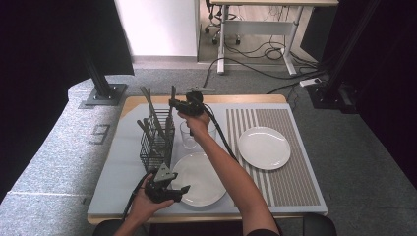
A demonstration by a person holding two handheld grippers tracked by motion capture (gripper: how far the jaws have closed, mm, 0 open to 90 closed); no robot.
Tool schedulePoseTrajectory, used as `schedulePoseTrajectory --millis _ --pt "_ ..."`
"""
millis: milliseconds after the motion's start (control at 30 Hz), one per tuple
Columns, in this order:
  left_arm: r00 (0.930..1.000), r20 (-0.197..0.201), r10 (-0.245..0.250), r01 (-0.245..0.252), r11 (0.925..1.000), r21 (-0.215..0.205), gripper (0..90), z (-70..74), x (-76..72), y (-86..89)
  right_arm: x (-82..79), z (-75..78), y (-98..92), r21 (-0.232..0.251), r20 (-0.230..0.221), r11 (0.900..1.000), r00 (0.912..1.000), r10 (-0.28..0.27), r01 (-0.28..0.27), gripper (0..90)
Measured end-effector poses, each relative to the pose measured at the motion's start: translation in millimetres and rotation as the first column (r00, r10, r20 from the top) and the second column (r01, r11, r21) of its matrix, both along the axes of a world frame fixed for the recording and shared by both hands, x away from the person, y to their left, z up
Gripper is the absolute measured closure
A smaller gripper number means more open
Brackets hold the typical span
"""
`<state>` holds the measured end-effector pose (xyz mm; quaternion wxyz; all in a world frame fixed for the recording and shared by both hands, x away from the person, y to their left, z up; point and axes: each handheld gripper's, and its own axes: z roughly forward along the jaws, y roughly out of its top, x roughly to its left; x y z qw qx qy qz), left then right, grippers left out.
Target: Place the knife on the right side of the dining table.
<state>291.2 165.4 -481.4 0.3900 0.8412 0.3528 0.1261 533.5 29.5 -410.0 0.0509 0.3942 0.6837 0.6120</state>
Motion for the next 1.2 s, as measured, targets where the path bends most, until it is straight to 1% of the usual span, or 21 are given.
schedulePoseTrajectory --millis 233,467,967,1200 --pt "1.0 0.002 0.003 -0.003 1.0 0.001 32.2 0.0 0.4 0.5 -6.9 3.0 -4.5 -0.002 0.022 1.0 0.9996 0.019 -0.019 83.5" --pt "1.0 0.004 0.004 -0.004 1.0 0.002 32.2 0.1 0.4 0.7 -11.0 10.1 -9.2 0.016 0.05 1.0 0.9988 0.003 -0.004 83.7" --pt "1.0 0.004 0.006 -0.006 1.0 0.007 32.2 -0.3 0.6 0.6 -21.3 26.5 -25.0 0.071 0.089 0.997 0.996 -0.008 0.002 83.7" --pt "1.0 0.004 0.007 -0.007 0.9999 0.011 32.2 -0.8 0.2 0.0 -25.9 30.4 -32.7 0.104 0.093 0.995 0.9956 -0.011 0.002 83.7"
